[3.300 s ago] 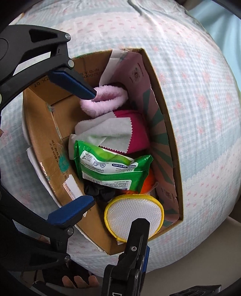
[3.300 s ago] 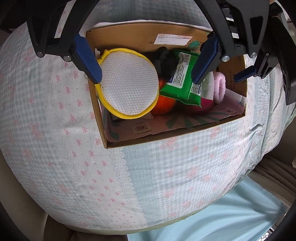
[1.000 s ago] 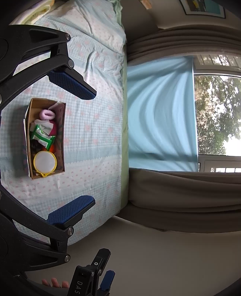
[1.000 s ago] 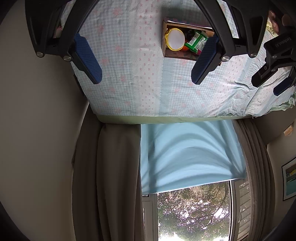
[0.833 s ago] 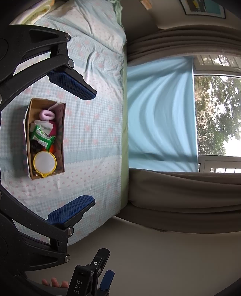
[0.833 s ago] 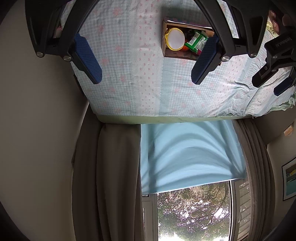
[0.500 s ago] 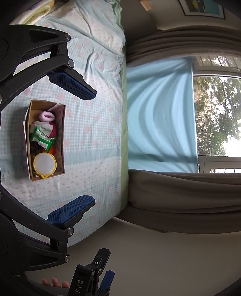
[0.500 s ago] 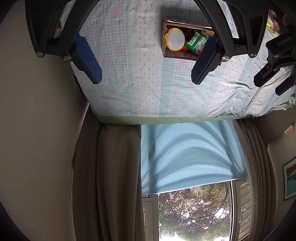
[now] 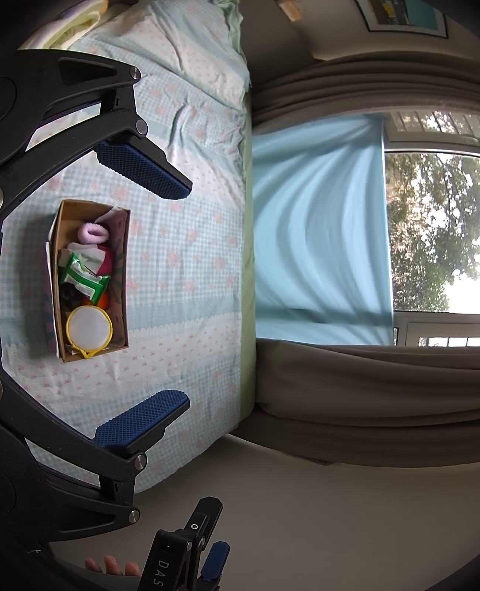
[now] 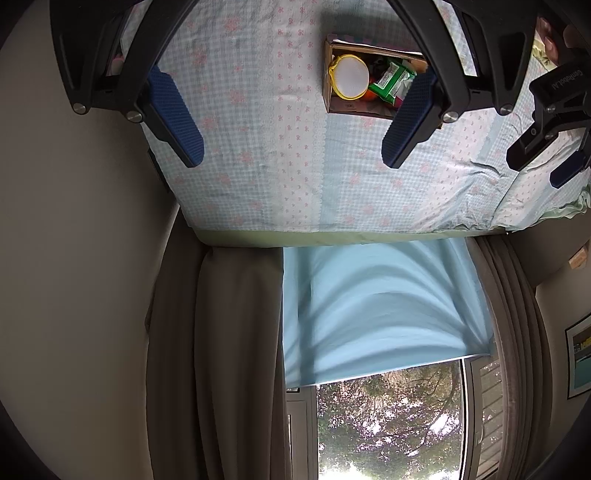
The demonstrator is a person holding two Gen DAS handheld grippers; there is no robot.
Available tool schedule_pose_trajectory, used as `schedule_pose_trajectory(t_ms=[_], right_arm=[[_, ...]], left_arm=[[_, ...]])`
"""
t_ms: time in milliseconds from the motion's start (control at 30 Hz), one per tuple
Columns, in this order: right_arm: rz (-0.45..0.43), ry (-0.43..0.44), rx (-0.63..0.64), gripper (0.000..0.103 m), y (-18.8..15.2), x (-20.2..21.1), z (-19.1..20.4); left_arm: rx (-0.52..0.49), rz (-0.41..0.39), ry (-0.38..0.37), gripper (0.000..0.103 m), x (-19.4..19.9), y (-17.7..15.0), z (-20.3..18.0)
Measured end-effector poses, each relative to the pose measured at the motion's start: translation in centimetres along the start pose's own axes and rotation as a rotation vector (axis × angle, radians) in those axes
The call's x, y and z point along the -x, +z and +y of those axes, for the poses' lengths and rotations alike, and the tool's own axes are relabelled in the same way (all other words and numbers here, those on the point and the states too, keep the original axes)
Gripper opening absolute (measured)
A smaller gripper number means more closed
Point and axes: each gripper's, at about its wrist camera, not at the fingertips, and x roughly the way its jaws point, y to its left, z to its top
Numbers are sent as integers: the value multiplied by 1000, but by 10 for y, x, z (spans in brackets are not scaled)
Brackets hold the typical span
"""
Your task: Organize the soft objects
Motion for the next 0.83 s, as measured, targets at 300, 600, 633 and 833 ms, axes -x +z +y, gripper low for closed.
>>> schedule_pose_trajectory(t_ms=[300, 600, 633, 833], right_arm=[[-1, -3, -4, 96, 1, -1, 2], [0, -1, -4, 96, 1, -1, 2], [-1, -2, -4, 96, 1, -1, 2], [0, -7, -15, 96, 5, -7, 8]], left_arm=[[-2, -6, 2, 103, 0, 0, 3], [-11, -47, 1, 103, 4, 3, 3], [-12, -48, 4, 103, 4, 3, 3], [-29, -87, 29, 103, 6, 3, 3]])
